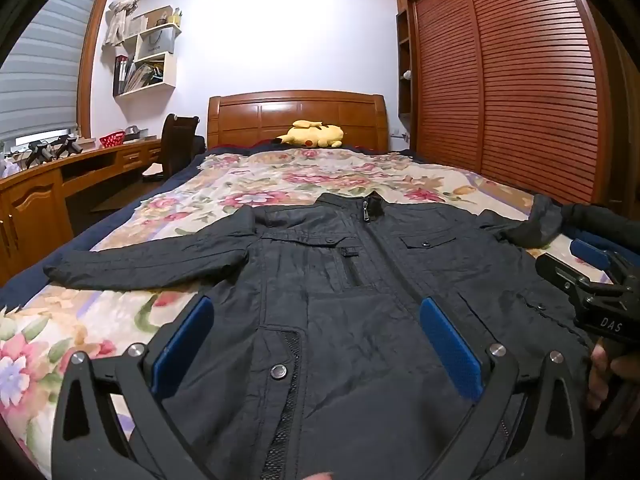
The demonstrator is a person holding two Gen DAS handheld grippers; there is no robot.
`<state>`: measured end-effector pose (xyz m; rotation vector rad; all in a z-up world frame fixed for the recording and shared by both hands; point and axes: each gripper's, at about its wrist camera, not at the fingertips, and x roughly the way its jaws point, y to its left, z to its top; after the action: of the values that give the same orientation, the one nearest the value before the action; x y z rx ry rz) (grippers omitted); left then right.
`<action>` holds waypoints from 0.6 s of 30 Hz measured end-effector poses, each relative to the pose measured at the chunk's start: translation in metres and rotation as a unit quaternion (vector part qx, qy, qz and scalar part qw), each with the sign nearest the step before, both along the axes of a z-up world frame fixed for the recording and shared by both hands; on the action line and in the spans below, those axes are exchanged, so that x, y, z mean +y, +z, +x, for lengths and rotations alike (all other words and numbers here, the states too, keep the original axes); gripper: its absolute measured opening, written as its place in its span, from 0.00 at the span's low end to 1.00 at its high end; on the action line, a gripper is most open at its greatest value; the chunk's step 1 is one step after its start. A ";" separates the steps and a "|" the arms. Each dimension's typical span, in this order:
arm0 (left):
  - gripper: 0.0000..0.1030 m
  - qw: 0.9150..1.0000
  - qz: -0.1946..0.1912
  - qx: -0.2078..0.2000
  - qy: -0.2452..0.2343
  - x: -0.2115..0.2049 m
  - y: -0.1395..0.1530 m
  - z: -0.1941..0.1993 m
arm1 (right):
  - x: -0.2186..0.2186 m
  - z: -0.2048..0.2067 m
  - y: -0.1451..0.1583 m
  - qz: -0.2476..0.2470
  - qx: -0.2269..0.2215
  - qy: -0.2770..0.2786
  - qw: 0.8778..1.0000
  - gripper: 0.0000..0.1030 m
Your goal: Fold large clothes
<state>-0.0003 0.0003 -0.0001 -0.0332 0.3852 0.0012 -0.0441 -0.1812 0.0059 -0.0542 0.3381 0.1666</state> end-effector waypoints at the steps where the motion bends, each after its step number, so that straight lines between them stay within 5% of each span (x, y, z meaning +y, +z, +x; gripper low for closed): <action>1: 1.00 1.000 0.001 -0.001 0.001 0.000 0.000 0.000 | 0.000 0.000 0.000 0.000 -0.002 0.000 1.000 1.00; 18: 1.00 1.000 0.004 -0.002 0.002 0.000 0.000 0.000 | 0.001 0.000 0.000 0.001 -0.005 0.000 1.000 1.00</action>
<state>-0.0005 0.0003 0.0003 -0.0258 0.3810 0.0062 -0.0443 -0.1806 0.0055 -0.0529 0.3276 0.1658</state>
